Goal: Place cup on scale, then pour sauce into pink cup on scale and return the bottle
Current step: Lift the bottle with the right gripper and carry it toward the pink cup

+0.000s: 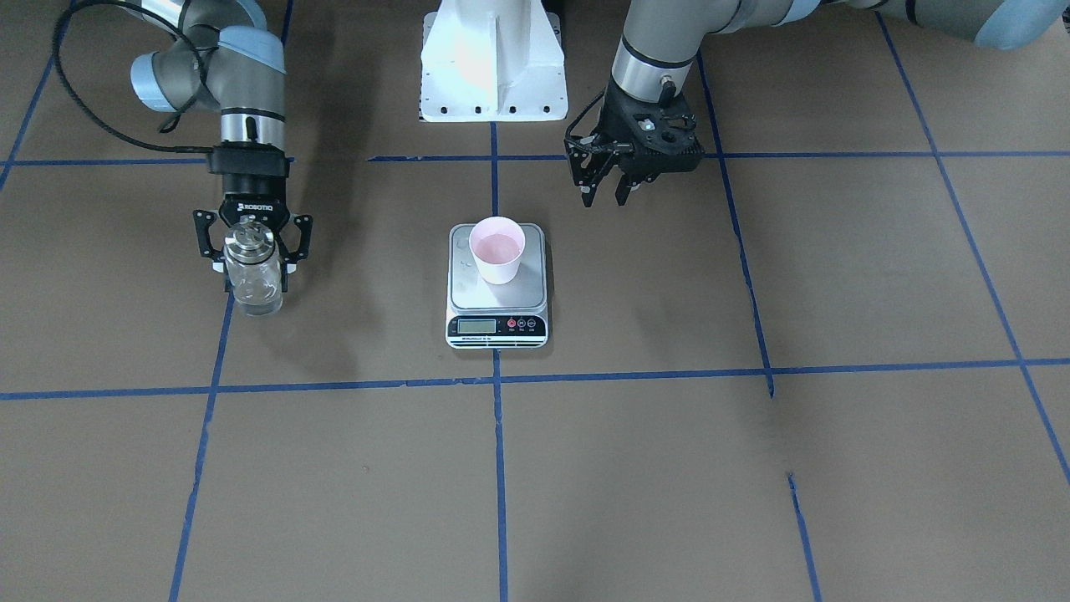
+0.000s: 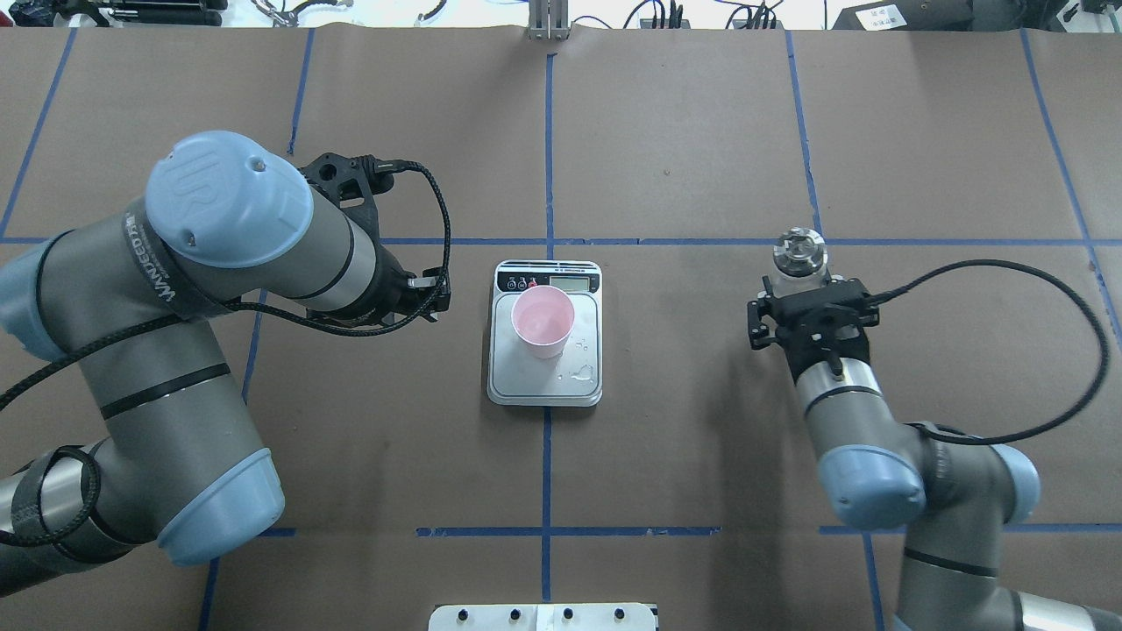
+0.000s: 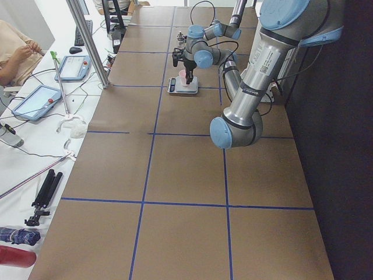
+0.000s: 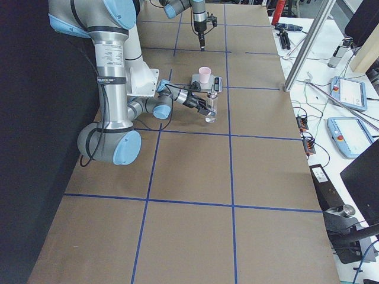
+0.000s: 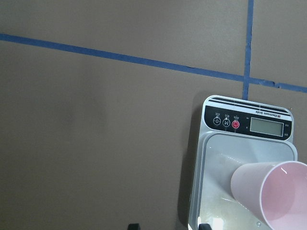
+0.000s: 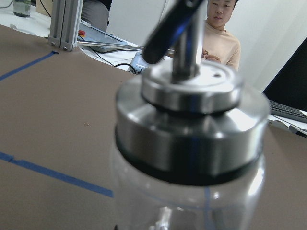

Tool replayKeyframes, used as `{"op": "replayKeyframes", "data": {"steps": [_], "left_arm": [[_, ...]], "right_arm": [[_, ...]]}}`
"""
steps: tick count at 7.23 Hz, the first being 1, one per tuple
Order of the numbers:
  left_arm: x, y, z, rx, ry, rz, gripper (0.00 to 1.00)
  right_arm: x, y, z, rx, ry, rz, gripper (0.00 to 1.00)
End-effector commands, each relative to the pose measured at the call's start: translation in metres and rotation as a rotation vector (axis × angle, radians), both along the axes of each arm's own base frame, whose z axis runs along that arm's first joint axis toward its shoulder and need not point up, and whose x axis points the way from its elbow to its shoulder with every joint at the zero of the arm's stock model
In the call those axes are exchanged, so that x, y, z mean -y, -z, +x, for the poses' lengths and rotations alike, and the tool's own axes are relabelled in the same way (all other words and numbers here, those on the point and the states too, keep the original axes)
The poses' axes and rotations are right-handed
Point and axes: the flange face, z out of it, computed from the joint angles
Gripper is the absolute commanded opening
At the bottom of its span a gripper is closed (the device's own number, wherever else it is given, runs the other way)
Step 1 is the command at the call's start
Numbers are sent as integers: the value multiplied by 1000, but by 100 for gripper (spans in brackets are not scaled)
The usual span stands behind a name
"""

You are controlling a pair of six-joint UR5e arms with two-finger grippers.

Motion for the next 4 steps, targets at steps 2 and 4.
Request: {"op": "replayKeyframes", "data": {"steps": [2,4], "left_arm": [[0,-3,0,6,-2,2,53],[0,-11,0,17,-5,-1,53]], "right_arm": [[-2,60,-59,-292,1,-30,0],[-5,81,-75,-490,8,-61,0]]}}
